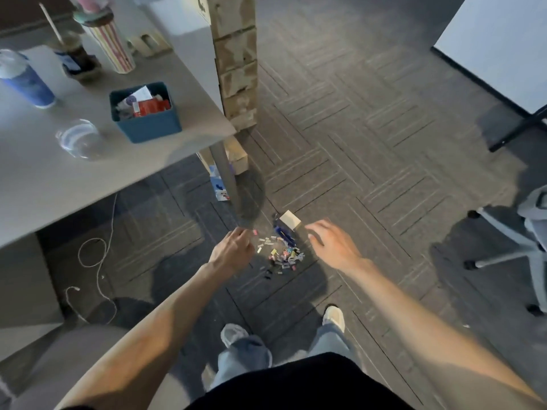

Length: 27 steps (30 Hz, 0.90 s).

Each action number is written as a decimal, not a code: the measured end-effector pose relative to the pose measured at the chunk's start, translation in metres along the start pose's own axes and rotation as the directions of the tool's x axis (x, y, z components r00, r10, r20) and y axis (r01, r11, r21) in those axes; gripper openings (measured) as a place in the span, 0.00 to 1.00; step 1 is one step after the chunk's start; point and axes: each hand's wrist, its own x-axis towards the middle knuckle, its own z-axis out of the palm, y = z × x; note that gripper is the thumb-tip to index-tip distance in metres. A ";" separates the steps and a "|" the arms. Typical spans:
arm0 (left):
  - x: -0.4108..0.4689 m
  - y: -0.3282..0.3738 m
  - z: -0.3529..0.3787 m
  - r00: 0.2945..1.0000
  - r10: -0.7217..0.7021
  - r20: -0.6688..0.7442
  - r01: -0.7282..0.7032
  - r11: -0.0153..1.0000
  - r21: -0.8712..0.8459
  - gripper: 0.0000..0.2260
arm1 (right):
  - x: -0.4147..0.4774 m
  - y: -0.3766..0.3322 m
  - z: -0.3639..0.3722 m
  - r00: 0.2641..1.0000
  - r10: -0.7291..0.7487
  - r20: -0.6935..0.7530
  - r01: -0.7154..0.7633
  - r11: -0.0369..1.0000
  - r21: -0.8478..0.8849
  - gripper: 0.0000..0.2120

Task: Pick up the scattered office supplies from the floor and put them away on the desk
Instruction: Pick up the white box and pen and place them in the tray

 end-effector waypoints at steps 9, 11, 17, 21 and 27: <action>0.024 0.073 0.084 0.995 -0.046 -0.083 0.047 0.999 0.011 0.14 | -0.001 0.107 0.024 0.993 -0.007 0.114 -0.008 0.992 0.125 0.15; 0.039 0.071 0.115 0.997 -0.064 -0.039 0.064 0.998 0.010 0.14 | 0.011 0.136 0.045 0.987 -0.037 0.157 0.019 0.993 0.120 0.14; 0.126 0.019 0.246 0.997 -0.067 -0.028 0.067 0.998 0.003 0.11 | 0.076 0.229 0.149 0.981 -0.044 0.191 0.029 0.996 0.079 0.14; 0.224 -0.075 0.394 1.000 -0.001 0.024 0.002 0.999 -0.052 0.12 | 0.167 0.307 0.273 0.978 -0.103 0.180 0.102 0.995 0.020 0.14; 0.362 -0.163 0.563 0.983 0.167 0.072 -0.173 0.981 0.087 0.13 | 0.290 0.406 0.449 0.953 -0.244 0.182 0.275 0.947 -0.169 0.14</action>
